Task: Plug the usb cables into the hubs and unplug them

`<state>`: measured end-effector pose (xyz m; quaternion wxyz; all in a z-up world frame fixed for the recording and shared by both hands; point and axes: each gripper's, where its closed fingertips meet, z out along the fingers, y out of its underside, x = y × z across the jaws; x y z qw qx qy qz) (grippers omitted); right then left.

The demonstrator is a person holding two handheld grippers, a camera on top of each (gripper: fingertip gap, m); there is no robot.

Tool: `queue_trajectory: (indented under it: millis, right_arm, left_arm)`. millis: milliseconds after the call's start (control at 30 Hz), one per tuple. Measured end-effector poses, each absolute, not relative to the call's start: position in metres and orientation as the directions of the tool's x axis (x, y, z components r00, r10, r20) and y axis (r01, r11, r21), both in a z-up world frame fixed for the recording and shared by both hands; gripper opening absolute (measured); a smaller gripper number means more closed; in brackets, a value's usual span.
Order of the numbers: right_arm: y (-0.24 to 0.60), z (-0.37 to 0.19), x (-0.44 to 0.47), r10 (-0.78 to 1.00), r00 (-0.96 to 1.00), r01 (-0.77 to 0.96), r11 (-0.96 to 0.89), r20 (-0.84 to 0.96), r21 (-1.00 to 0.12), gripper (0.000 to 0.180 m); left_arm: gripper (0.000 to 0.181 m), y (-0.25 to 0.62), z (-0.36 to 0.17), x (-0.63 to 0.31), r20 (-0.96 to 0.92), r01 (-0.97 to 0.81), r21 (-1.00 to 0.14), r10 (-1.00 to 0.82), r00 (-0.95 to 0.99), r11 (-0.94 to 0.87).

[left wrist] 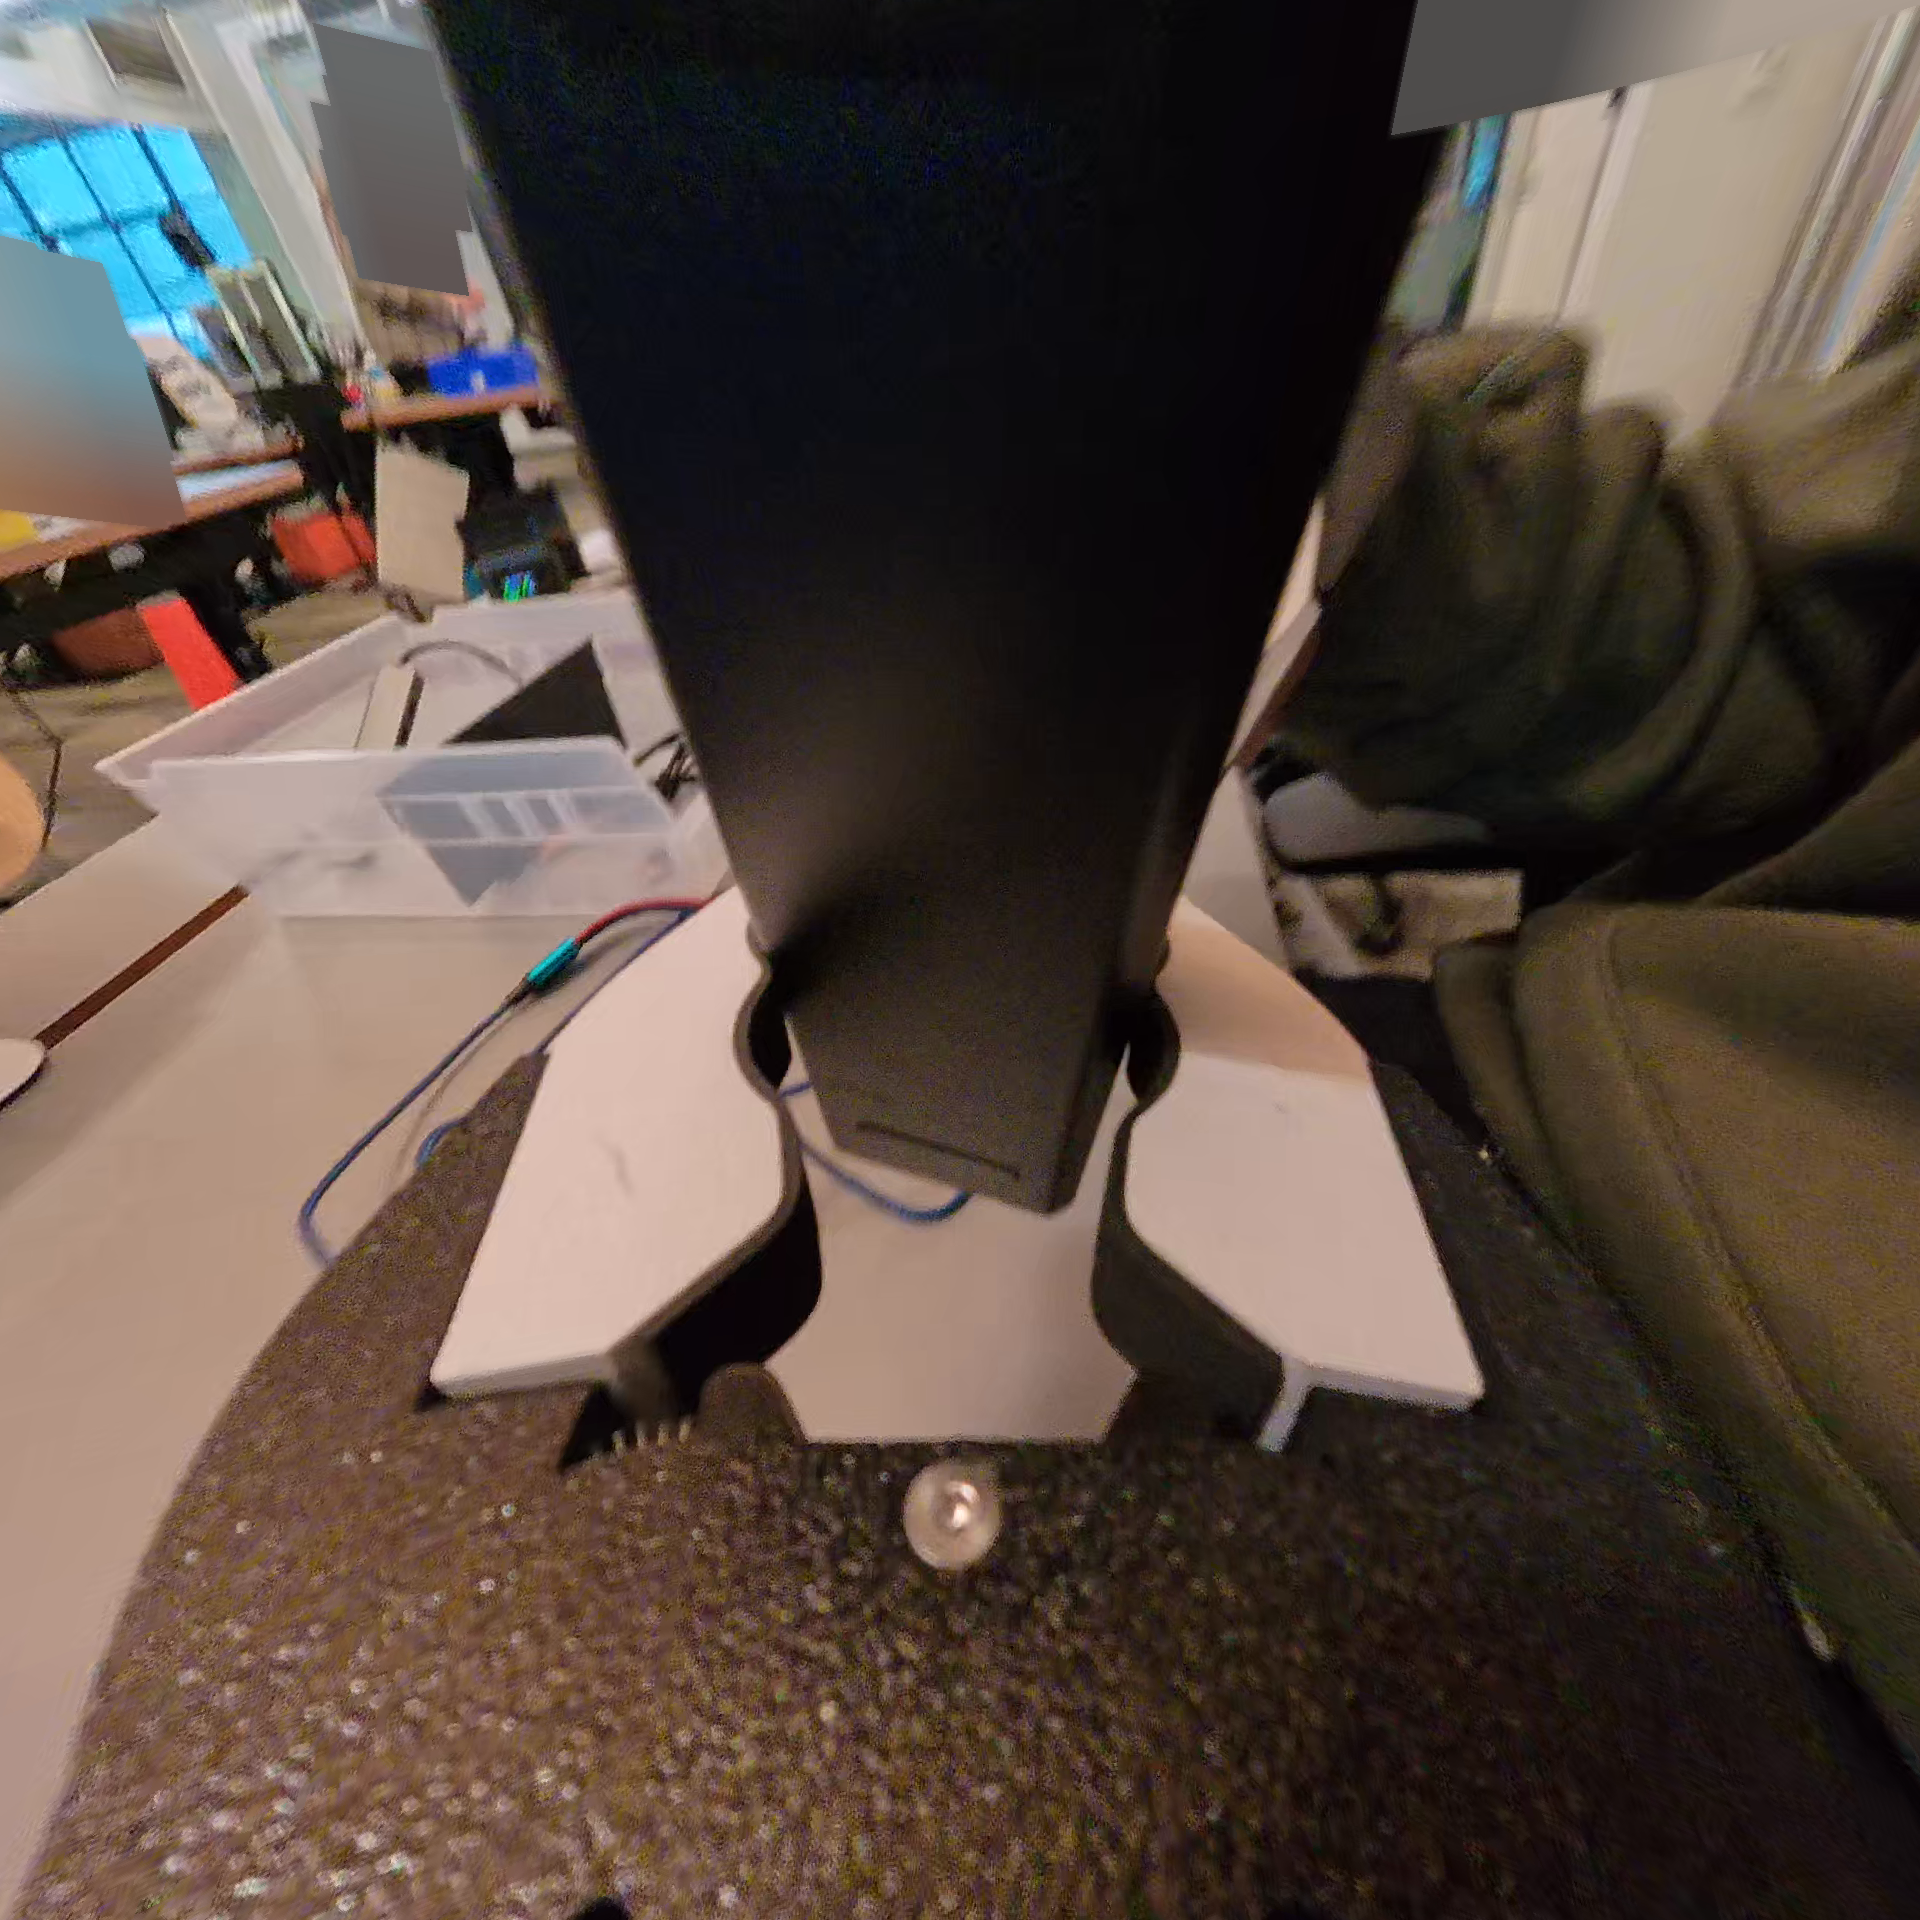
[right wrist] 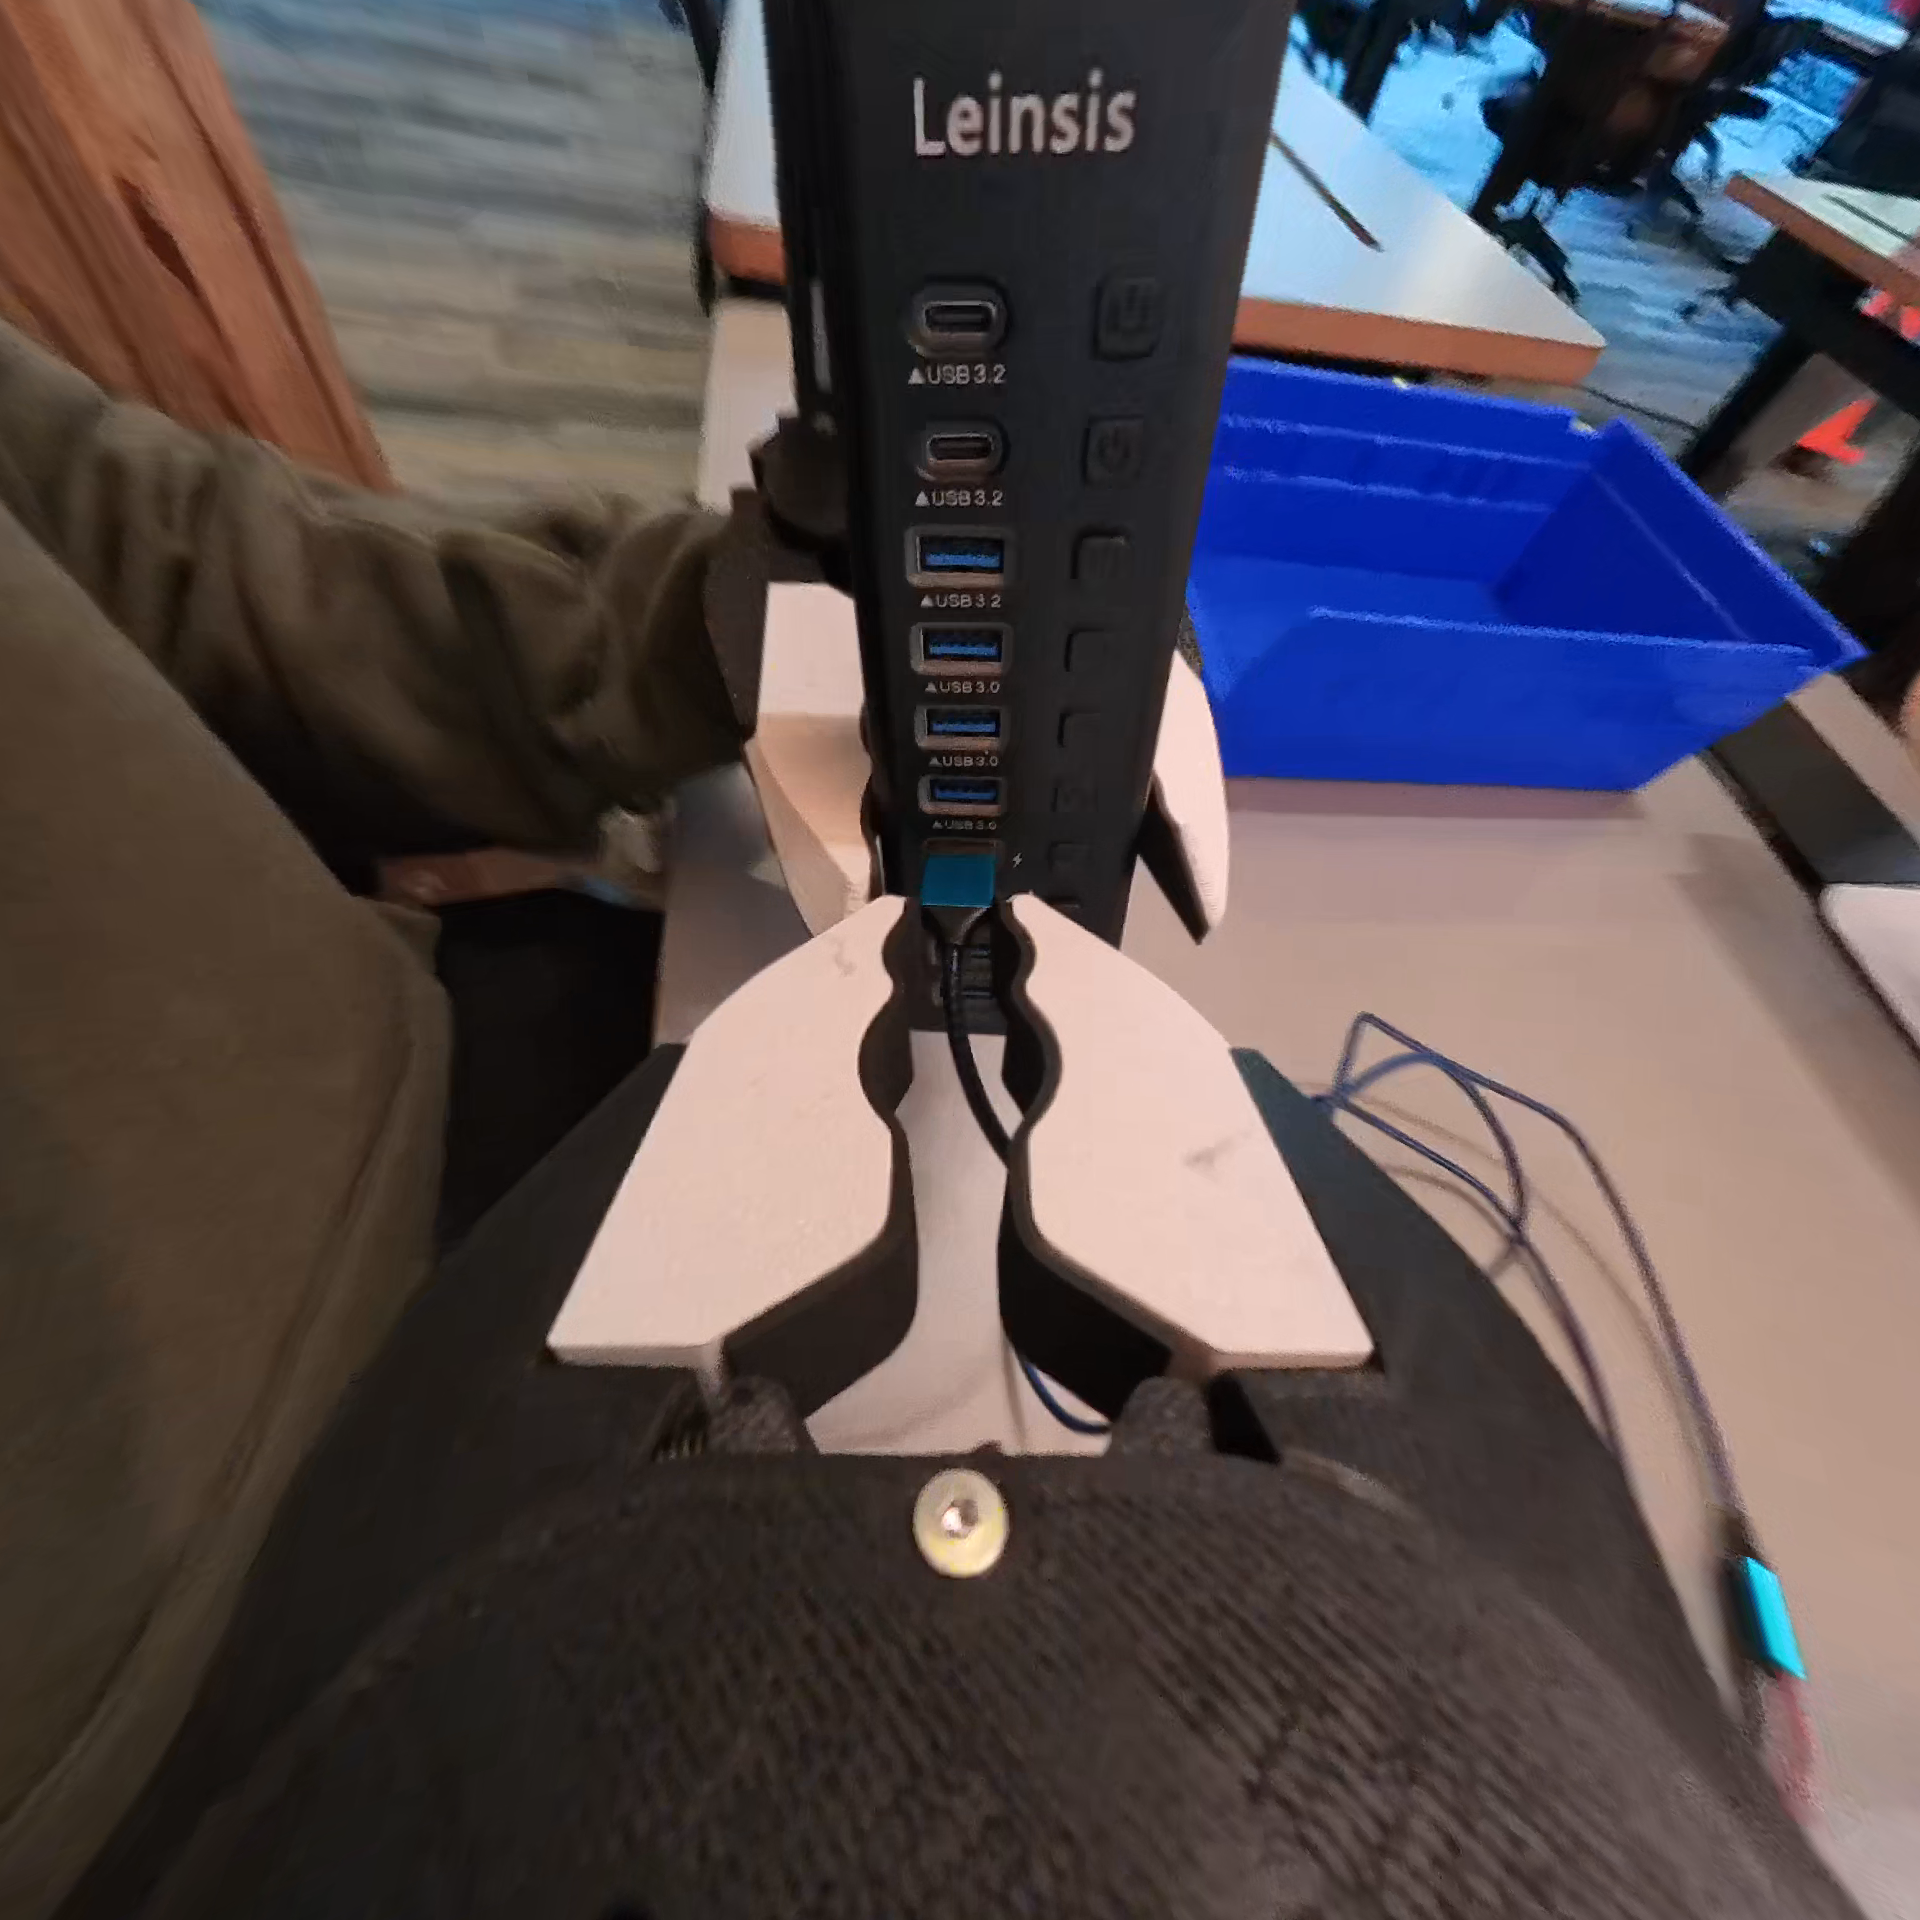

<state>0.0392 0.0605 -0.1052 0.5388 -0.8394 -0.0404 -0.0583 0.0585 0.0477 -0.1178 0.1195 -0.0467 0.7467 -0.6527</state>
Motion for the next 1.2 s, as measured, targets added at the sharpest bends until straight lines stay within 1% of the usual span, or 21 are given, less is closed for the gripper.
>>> queue_trajectory:
  millis: [33,100,167,300,433,467,567,600,733,833,933,1033,1200]
  right_arm:
    - [0.062,-0.103,0.038,0.023,0.996,0.093,-0.373,0.091,-0.923,0.013]
    - [0.061,-0.099,0.037,0.054,0.998,0.044,-0.307,0.029,-0.951,0.013]
    - [0.061,-0.097,0.035,0.078,0.997,0.020,-0.274,-0.001,-0.962,0.013]
    - [0.060,-0.098,0.043,0.030,0.999,0.036,-0.304,0.028,-0.952,0.012]
    - [0.058,-0.102,0.056,-0.037,0.999,-0.004,-0.287,0.007,-0.958,0.012]
    - [0.058,-0.103,0.056,-0.041,0.999,-0.006,-0.285,0.006,-0.959,0.012]
    - [0.058,-0.105,0.058,-0.068,0.998,-0.014,-0.277,0.005,-0.961,0.011]
    - [0.057,-0.108,0.058,-0.072,0.997,-0.005,-0.290,0.017,-0.957,0.011]
    - [0.054,-0.111,0.060,-0.102,0.994,0.005,-0.327,0.040,-0.945,0.011]
    - [0.054,-0.107,0.062,-0.131,0.987,0.038,-0.344,0.088,-0.938,0.012]
    - [0.054,-0.103,0.062,-0.150,0.984,0.045,-0.330,0.099,-0.943,0.011]
    - [0.053,-0.103,0.061,-0.150,0.983,0.048,-0.329,0.102,-0.943,0.011]
    - [0.052,-0.106,0.061,-0.157,0.979,0.065,-0.359,0.128,-0.931,0.011]
  left_arm:
    - [0.063,0.048,-0.112,0.056,-0.090,0.074,-0.994,-0.210,-0.974,0.083]
    - [0.060,0.053,-0.103,0.048,-0.053,0.054,-0.999,-0.145,-0.988,-0.003]
    - [0.060,0.056,-0.101,0.041,-0.045,0.048,-0.998,-0.097,-0.994,-0.037]
    - [0.060,0.057,-0.113,0.048,-0.066,0.060,-0.997,-0.137,-0.988,0.047]
    - [0.060,0.058,-0.107,0.064,-0.087,0.084,-0.996,-0.249,-0.965,0.023]
    - [0.059,0.057,-0.105,0.066,-0.067,0.068,-0.998,-0.258,-0.964,0.005]
    - [0.059,0.056,-0.098,0.069,0.019,0.000,-0.997,-0.262,-0.965,-0.072]
    - [0.059,0.056,-0.100,0.069,0.027,-0.010,-0.998,-0.262,-0.965,-0.063]
    - [0.060,0.054,-0.110,0.069,-0.049,0.039,-0.998,-0.274,-0.960,0.039]
    - [0.060,0.054,-0.109,0.072,-0.011,0.008,-1.000,-0.287,-0.958,0.012]
    - [0.060,0.057,-0.105,0.076,0.025,-0.022,-1.000,-0.305,-0.952,-0.013]
    - [0.060,0.056,-0.106,0.074,0.064,-0.057,-0.998,-0.282,-0.957,-0.033]
    - [0.060,0.055,-0.111,0.073,0.089,-0.088,-0.996,-0.260,-0.961,-0.014]
